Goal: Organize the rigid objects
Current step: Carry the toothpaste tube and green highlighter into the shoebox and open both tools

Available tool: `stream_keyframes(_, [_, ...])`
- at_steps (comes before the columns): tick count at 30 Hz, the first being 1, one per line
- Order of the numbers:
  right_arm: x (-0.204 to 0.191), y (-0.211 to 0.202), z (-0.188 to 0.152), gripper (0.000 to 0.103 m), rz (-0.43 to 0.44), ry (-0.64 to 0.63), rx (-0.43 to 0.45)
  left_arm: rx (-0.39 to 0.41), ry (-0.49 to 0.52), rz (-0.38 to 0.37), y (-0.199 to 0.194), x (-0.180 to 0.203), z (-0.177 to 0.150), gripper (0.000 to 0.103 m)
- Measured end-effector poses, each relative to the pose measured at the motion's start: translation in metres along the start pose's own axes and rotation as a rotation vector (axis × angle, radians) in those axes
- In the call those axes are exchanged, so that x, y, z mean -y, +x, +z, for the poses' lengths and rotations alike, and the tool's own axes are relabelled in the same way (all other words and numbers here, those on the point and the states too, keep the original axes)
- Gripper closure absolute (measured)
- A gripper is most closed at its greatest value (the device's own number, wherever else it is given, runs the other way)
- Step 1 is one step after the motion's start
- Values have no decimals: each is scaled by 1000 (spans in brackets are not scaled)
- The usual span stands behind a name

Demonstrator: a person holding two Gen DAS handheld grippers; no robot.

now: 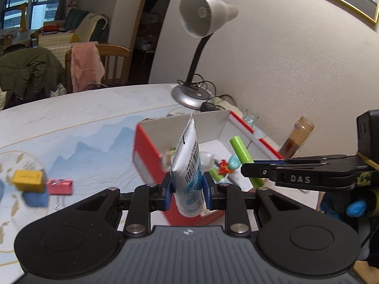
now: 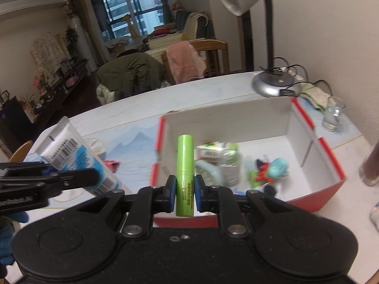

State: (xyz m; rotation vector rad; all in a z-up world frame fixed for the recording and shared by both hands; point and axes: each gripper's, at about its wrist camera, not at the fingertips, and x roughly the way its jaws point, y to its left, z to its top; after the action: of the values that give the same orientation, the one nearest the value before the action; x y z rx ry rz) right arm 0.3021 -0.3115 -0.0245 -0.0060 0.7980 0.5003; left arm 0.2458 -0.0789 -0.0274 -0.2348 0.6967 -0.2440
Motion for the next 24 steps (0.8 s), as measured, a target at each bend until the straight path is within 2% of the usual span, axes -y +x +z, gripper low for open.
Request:
stream_keyframes(7, [46,5,13,88,-48,19,20,-24,18,-16,31,26,16,78])
stream_keyframes(12, [75,15,19,88,-79,23,14,-69,29,-25,58,39,21,78])
stream_keyframes(17, [94,29,22,88,-83,15,-20,-131,3,-38,87,45,22,78])
stream_keyframes(24, [103,53,16,88,-67,-60,-86,-206,2,-57,125,60,18,78])
